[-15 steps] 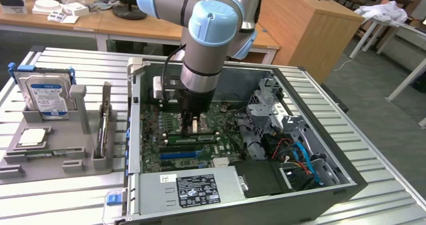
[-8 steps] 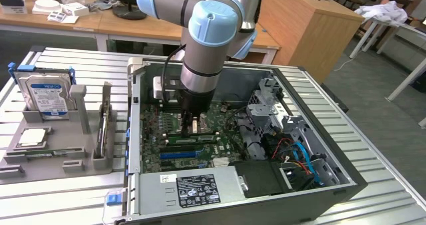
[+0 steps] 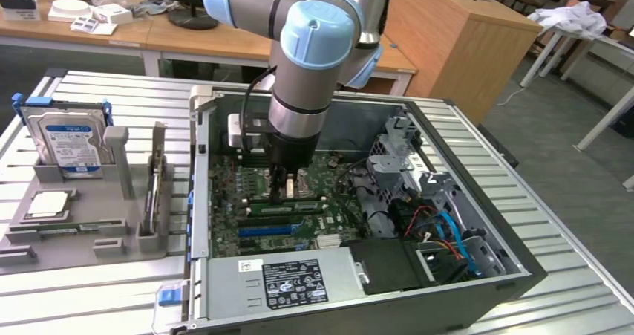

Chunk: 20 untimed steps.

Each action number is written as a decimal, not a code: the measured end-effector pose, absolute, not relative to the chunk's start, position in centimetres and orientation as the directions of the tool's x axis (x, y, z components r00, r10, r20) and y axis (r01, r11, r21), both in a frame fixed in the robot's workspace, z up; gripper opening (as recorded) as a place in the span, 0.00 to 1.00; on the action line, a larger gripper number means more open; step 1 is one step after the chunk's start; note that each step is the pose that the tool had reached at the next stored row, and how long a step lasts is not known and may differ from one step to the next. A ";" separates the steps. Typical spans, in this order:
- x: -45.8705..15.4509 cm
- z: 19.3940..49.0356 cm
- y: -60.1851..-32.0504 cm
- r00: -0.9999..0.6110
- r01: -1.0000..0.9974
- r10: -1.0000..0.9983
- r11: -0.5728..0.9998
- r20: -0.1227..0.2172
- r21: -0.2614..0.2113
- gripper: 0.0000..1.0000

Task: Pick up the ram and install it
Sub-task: 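Press down the ram until it locks into place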

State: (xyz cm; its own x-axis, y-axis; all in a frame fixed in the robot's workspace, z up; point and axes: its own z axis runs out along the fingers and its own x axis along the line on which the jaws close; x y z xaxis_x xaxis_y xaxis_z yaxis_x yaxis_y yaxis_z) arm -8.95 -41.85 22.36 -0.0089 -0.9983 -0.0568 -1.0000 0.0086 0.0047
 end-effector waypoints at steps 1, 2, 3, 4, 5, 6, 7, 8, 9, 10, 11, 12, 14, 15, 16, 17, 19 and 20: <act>-8.9 22.5 -41.9 -0.009 -1.000 -0.998 0.009 -0.057 0.005 0.11; -9.0 22.7 -41.9 -0.009 -1.000 -0.998 0.009 -0.056 0.006 0.11; -9.0 22.9 -41.9 -0.009 -1.000 -0.998 0.009 -0.056 0.006 0.11; -9.0 23.1 -41.9 -0.009 -1.000 -0.998 0.009 -0.056 0.006 0.11; -9.0 23.4 -41.9 -0.009 -1.000 -0.998 0.009 -0.056 0.006 0.11; -9.0 23.6 -41.9 -0.009 -1.000 -0.998 0.009 -0.055 0.006 0.11; -9.0 23.8 -41.9 -0.009 -1.000 -0.998 0.009 -0.056 0.006 0.11; -9.0 24.1 -41.9 -0.009 -1.000 -0.998 0.009 -0.056 0.006 0.11; -9.0 24.3 -41.9 -0.009 -1.000 -0.998 0.009 -0.056 0.006 0.11; -9.0 24.5 -41.9 -0.009 -1.000 -0.998 0.009 -0.056 0.006 0.11; -9.0 24.7 -41.9 -0.009 -1.000 -0.998 0.009 -0.056 0.006 0.11; -9.0 24.9 -41.9 -0.009 -1.000 -0.998 0.009 -0.056 0.006 0.11; -9.0 26.0 -41.9 -0.009 -1.000 -0.998 0.009 -0.056 0.006 0.11; -9.0 26.2 -41.9 -0.009 -1.000 -0.998 0.009 -0.056 0.006 0.11; -9.0 26.5 -41.9 -0.009 -1.000 -0.998 0.009 -0.056 0.006 0.11; -9.0 26.7 -41.9 -0.009 -1.000 -0.998 0.009 -0.056 0.006 0.11; -9.0 27.3 -41.9 -0.009 -1.000 -0.998 0.009 -0.056 0.006 0.11; -9.0 27.6 -41.9 -0.009 -1.000 -0.998 0.009 -0.056 0.006 0.11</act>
State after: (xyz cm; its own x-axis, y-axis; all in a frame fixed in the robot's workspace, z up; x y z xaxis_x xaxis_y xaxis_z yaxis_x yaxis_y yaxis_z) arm -8.96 -41.87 27.60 -0.0089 -0.9984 -0.0556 -0.9999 0.0086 0.0057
